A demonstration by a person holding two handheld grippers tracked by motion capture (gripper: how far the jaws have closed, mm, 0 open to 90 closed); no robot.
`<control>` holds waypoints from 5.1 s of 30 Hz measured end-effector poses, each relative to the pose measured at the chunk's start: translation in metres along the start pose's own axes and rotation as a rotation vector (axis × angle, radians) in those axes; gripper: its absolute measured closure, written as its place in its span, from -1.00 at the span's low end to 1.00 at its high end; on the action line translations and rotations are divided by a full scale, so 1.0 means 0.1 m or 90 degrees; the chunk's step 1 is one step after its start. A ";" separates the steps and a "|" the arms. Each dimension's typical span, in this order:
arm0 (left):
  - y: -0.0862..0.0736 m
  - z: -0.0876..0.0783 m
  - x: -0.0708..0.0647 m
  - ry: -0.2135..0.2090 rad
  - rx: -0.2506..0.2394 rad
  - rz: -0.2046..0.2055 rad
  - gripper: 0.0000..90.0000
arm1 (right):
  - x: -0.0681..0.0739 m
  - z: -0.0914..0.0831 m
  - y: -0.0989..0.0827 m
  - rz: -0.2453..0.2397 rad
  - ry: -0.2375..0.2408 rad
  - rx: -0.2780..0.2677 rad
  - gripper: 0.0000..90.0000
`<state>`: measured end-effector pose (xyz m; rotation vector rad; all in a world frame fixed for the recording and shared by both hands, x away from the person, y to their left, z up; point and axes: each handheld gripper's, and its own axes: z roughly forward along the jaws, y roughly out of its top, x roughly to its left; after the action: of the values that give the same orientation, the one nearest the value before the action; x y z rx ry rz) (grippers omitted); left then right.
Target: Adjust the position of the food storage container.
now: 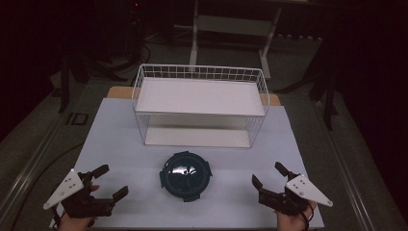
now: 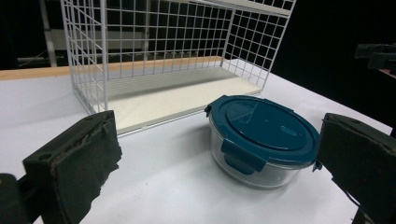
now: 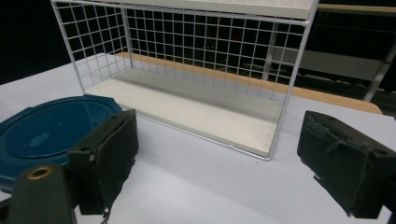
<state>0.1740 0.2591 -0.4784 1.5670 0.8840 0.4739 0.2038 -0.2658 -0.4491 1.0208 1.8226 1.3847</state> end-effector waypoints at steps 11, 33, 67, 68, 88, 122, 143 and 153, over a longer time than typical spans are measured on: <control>0.12 0.06 -0.12 -0.058 0.017 0.018 -1.00 | 0.01 0.00 0.01 0.006 0.007 0.004 -0.72; 0.12 0.52 -0.31 -0.170 0.237 0.089 0.35 | 0.00 0.00 0.01 0.018 0.021 0.006 -0.72; -0.11 1.04 -0.27 -0.140 0.359 0.089 0.99 | -0.01 0.00 0.01 0.022 0.034 0.008 -0.71; -0.10 1.05 -0.25 -0.133 0.359 0.084 0.99 | -0.01 0.00 0.01 0.023 0.034 0.008 -0.71; -0.01 0.97 -0.15 -0.112 0.334 0.087 0.99 | 0.00 0.01 0.00 0.027 0.042 0.012 -0.71; 0.06 1.51 -0.23 -0.101 0.348 0.096 0.99 | 0.01 0.03 0.00 0.026 0.045 0.012 -0.71; 0.07 1.90 -0.60 -0.153 0.345 0.105 0.99 | 0.04 0.02 0.01 0.011 0.048 0.004 -0.69; 0.08 2.07 -0.65 -0.161 0.340 0.109 0.99 | 0.05 0.02 0.01 0.012 0.053 0.011 -0.69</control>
<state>0.2867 0.0755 -0.5007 2.1490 0.7147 0.1524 0.2033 -0.2602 -0.4494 1.0046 1.8917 1.4444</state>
